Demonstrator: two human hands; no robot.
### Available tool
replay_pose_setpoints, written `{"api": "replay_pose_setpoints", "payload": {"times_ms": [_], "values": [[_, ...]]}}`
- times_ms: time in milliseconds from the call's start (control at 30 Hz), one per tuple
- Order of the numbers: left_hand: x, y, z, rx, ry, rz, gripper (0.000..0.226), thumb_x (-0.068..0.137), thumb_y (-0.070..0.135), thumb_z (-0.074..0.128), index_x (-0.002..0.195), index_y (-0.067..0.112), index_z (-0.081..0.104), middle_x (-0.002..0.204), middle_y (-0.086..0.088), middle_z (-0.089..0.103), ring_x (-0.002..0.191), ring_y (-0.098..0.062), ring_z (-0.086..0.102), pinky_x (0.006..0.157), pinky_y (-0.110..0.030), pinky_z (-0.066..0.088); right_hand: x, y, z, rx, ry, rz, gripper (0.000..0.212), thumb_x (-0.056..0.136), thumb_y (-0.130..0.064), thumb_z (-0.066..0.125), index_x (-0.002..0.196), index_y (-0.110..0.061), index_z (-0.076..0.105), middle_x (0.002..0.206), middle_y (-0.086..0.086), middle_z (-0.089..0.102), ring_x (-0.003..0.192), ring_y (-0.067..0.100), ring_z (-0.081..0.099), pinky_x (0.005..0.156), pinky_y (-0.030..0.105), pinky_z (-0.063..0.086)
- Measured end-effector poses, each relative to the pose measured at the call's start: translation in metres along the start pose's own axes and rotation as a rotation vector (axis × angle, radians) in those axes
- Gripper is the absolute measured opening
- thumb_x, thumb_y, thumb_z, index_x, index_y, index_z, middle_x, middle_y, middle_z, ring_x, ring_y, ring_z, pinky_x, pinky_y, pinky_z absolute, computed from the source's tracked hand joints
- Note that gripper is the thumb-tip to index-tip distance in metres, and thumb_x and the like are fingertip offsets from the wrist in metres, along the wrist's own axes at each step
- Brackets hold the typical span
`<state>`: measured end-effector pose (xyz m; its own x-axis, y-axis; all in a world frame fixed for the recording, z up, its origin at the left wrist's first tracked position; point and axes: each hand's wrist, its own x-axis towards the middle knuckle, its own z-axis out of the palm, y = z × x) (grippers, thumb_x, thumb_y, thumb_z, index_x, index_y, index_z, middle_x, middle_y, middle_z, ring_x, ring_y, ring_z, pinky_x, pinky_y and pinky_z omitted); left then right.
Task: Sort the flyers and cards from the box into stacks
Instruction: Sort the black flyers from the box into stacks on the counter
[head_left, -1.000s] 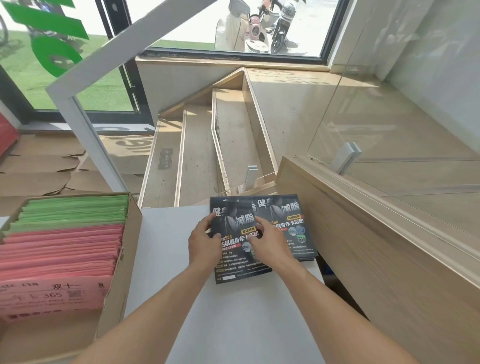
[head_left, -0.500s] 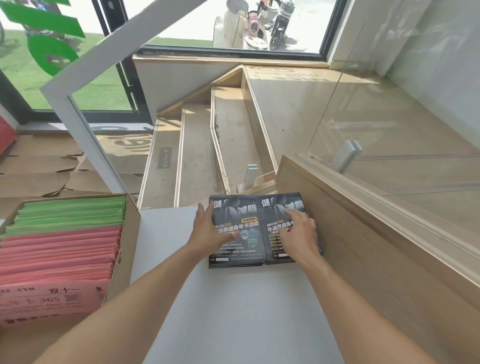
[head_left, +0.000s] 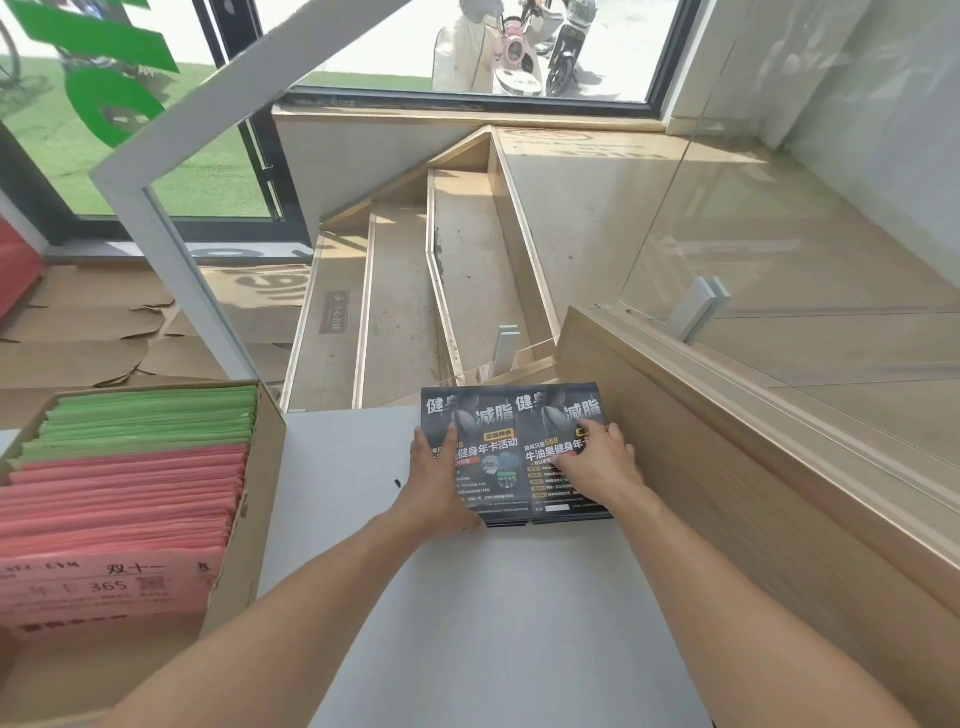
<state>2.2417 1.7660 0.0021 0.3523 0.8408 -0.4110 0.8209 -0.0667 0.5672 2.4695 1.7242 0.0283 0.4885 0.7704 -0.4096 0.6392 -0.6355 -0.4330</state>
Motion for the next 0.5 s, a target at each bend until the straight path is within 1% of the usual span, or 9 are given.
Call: {"api": "replay_pose_setpoints", "payload": {"times_ms": [200,300,333,400,467,500], "values": [[-0.004,-0.007,-0.002,-0.036,0.003,0.034,0.142,0.065,0.03,0.093,0.159,0.037,-0.013,0.162,-0.006,-0.033,0.157,-0.026,-0.002,0.122,-0.04,0.028,-0.006,0.004,0.003,-0.035,0.049,-0.006,0.071,0.093,-0.04,0.061,0.155,-0.026,0.03,0.166,0.01,0.015,0.148,0.038,0.025,0.115,0.051,0.03],[-0.005,-0.008,-0.004,-0.052,-0.009,0.045,0.138,0.064,0.027,0.094,0.161,0.035,-0.004,0.161,-0.004,-0.035,0.157,-0.026,0.002,0.121,-0.04,0.029,-0.007,0.005,0.003,-0.066,0.086,-0.006,0.064,0.094,-0.039,0.057,0.152,-0.024,0.035,0.166,0.01,0.017,0.147,0.036,0.027,0.115,0.051,0.034],[-0.005,-0.009,-0.005,-0.061,-0.016,0.051,0.136,0.063,0.027,0.095,0.161,0.035,0.0,0.161,-0.003,-0.037,0.157,-0.026,0.002,0.122,-0.04,0.029,-0.009,0.004,0.003,-0.09,0.104,-0.019,0.064,0.094,-0.042,0.058,0.151,-0.023,0.035,0.166,0.01,0.015,0.148,0.035,0.023,0.116,0.052,0.033],[-0.005,-0.01,-0.005,-0.069,-0.023,0.055,0.134,0.063,0.027,0.094,0.161,0.034,0.003,0.16,-0.002,-0.038,0.157,-0.024,0.004,0.121,-0.039,0.03,-0.014,0.002,0.005,-0.128,0.128,-0.071,0.074,0.091,-0.056,0.061,0.152,-0.025,0.033,0.168,0.008,0.009,0.152,0.032,0.014,0.12,0.054,0.024],[-0.006,-0.009,-0.005,-0.064,-0.02,0.048,0.132,0.063,0.028,0.094,0.161,0.033,0.006,0.16,-0.001,-0.037,0.156,-0.024,0.009,0.12,-0.038,0.033,-0.019,0.0,0.009,-0.148,0.093,-0.104,0.089,0.083,-0.072,0.061,0.154,-0.028,0.03,0.168,0.005,0.006,0.154,0.031,0.007,0.12,0.057,0.018],[-0.007,-0.008,-0.006,-0.063,-0.021,0.041,0.131,0.063,0.028,0.094,0.161,0.033,0.008,0.16,-0.001,-0.036,0.156,-0.025,0.012,0.118,-0.039,0.035,-0.021,0.0,0.012,-0.163,0.065,-0.107,0.096,0.079,-0.078,0.06,0.155,-0.028,0.028,0.168,0.005,0.005,0.154,0.032,0.005,0.12,0.059,0.017]]}}
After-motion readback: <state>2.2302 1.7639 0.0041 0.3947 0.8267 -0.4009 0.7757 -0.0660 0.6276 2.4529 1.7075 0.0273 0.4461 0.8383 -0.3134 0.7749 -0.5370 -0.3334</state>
